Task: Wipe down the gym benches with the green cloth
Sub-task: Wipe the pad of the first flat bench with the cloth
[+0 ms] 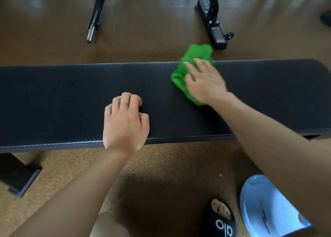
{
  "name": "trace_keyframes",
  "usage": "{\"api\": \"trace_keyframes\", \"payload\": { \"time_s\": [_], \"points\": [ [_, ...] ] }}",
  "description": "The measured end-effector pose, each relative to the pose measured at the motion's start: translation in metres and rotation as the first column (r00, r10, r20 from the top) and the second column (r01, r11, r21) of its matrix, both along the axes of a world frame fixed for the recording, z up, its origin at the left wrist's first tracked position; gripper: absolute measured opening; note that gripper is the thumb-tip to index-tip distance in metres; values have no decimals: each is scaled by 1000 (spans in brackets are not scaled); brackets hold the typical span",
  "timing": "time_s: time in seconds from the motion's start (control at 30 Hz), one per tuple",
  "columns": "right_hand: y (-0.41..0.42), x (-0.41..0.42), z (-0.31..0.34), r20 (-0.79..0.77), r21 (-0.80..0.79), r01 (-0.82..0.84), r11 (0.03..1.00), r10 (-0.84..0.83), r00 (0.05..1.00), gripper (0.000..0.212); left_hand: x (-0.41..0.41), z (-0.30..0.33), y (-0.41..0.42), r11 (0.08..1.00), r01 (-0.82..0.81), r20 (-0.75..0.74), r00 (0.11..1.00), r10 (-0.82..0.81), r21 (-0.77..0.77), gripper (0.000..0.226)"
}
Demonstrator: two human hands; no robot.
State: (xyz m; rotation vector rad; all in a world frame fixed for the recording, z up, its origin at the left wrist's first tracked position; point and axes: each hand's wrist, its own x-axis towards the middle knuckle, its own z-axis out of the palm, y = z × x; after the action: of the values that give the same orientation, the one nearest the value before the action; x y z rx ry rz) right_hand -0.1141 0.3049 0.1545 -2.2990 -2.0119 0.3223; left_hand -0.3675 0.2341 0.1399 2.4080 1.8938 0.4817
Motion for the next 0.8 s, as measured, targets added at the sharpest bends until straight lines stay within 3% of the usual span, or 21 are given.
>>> {"api": "trace_keyframes", "payload": {
  "time_s": [0.13,0.33,0.43,0.53,0.6,0.67,0.8],
  "points": [
    [-18,14,1,-1,-13,207,978,-207,978,60,0,-1,-1,1000,-1,-5,1000,1,17,33],
    [-78,-92,-4,-48,90,-21,996,26,999,58,-3,-6,2,1000,6,14,1000,-6,30,23],
    [-102,-73,-3,-52,75,-73,994,77,996,57,-9,-4,1,999,53,54,997,-53,-2,18],
    [-118,-21,-2,-5,41,53,998,-52,999,57,-28,7,4,990,139,50,989,-138,-24,21],
    [-124,-7,-2,-10,22,157,987,-157,988,58,-52,11,8,996,85,-27,996,-85,10,24],
    [-123,-27,-3,-4,17,193,981,-193,981,60,-77,10,14,1000,-30,-2,1000,30,8,24],
    [-125,-112,-6,0,81,14,997,-14,1000,61,-87,3,16,996,-92,3,996,92,-11,24]
  ]
}}
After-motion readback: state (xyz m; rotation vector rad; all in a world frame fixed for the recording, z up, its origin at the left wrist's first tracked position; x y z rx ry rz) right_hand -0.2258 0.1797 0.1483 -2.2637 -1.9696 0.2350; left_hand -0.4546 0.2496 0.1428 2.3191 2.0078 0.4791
